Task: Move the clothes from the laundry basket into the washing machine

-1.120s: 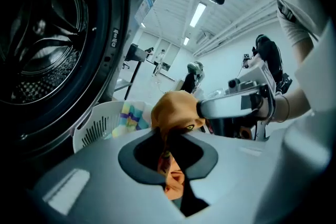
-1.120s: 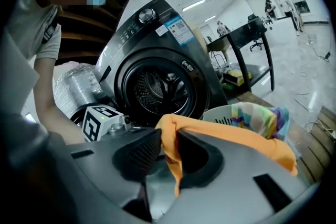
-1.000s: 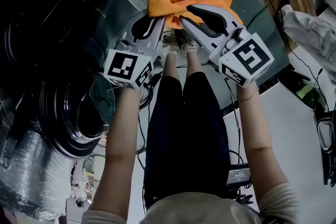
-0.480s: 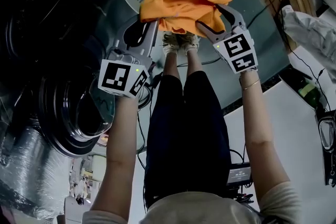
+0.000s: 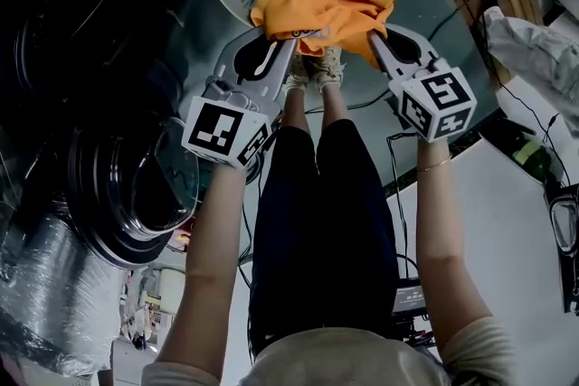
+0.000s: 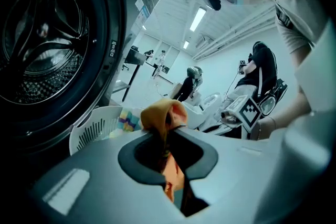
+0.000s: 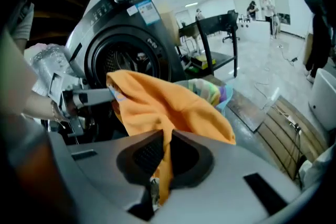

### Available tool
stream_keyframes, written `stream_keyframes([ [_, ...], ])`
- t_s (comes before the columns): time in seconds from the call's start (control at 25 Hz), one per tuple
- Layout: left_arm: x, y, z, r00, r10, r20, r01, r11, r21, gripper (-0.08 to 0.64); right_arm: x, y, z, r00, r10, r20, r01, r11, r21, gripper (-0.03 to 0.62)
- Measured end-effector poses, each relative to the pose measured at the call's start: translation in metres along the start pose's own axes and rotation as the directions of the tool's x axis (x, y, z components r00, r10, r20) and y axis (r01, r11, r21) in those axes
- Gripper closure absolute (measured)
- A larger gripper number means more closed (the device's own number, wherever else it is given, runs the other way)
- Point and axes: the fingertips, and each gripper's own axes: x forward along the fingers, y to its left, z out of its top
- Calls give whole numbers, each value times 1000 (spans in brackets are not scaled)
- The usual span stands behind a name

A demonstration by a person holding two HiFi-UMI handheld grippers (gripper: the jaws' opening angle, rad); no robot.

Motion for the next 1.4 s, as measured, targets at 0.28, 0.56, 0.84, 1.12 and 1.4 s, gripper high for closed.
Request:
stream_keyframes([
  [0.28,8,-29,9,994,-105,-29,106,994,42,522,-46,44,81,969,41,243,-50,998,32,572],
  [0.56,-10,-50,47,975,-213,64,210,977,47,522,-55,98,142,920,181,347,-179,983,-39,572],
  [0.84,-15,-44,62,968,-243,70,245,969,-25,319,-32,131,163,896,321,305,-307,947,-94,572],
  [1.12,-7,-4,40,988,-154,8,154,988,19,337,9,149,149,914,362,185,-336,929,-157,572],
  [1.4,-10,23,28,1000,0,-22,1,999,47,453,30,146,143,916,338,218,-314,940,-136,571],
])
